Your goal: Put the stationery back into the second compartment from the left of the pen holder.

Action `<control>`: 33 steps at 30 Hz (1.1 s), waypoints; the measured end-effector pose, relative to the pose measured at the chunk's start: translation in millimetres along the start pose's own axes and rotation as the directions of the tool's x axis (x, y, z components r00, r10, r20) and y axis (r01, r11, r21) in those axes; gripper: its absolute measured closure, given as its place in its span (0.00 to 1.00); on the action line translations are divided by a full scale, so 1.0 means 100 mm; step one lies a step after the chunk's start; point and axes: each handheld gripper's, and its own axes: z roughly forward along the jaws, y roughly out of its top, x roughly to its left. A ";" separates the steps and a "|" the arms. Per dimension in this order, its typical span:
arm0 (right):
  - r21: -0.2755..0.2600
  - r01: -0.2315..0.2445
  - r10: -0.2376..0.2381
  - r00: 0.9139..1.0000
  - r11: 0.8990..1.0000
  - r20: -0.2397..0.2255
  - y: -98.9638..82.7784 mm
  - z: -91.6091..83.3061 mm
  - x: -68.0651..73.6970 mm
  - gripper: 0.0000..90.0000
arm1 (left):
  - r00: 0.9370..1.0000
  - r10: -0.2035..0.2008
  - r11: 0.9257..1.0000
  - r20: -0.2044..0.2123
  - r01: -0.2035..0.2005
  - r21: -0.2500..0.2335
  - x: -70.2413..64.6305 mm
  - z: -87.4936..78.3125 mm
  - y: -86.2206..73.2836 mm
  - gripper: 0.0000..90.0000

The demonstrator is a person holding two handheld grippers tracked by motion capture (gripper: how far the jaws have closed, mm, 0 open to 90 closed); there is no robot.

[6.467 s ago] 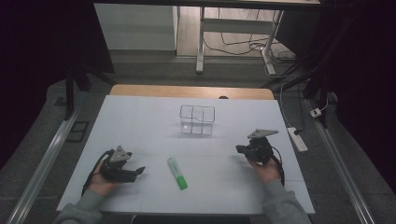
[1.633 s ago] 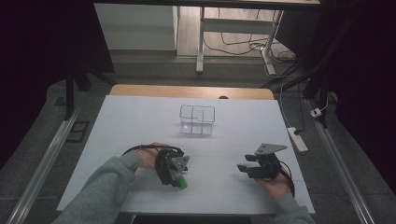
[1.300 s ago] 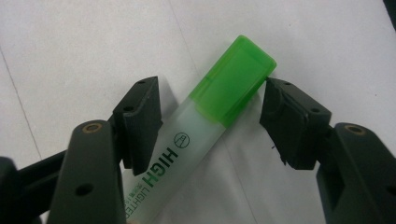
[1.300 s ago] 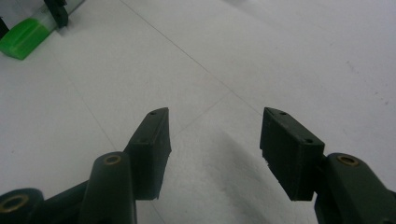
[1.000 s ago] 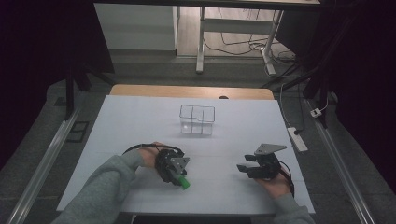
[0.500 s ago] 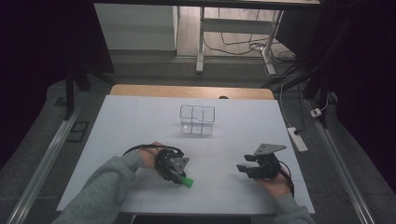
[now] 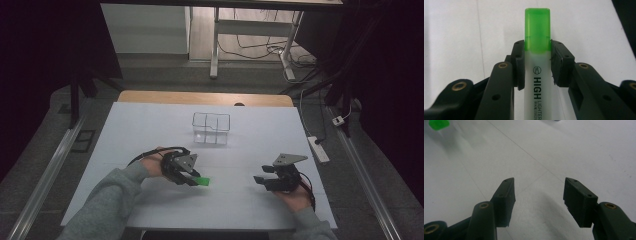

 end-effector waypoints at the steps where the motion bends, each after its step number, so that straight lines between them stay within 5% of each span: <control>1: 0.000 0.000 0.000 1.000 1.000 0.000 0.00 0.00 0.00 0.47 | 1.000 -0.013 1.000 -0.009 0.013 -0.007 0.00 -0.02 -0.01 0.74; 9: -0.004 -0.003 0.003 1.000 1.000 0.005 0.00 -0.01 -0.01 0.47 | 0.988 -0.140 0.987 -0.062 0.134 -0.088 0.04 -0.14 -0.10 0.74; 14: -0.009 -0.010 0.010 1.000 1.000 0.001 0.00 -0.01 -0.02 0.47 | 0.970 -0.220 0.970 -0.100 0.206 -0.129 0.04 -0.19 -0.15 0.74; 23: -0.020 -0.010 0.010 1.000 1.000 0.011 -0.02 -0.05 -0.03 0.44 | 0.904 -0.378 0.917 -0.201 0.337 -0.211 0.08 -0.32 -0.19 0.74; 33: -0.034 -0.015 0.016 1.000 0.999 0.016 -0.08 -0.13 -0.01 0.42 | 0.820 -0.510 0.843 -0.260 0.417 -0.341 0.13 -0.49 -0.25 0.74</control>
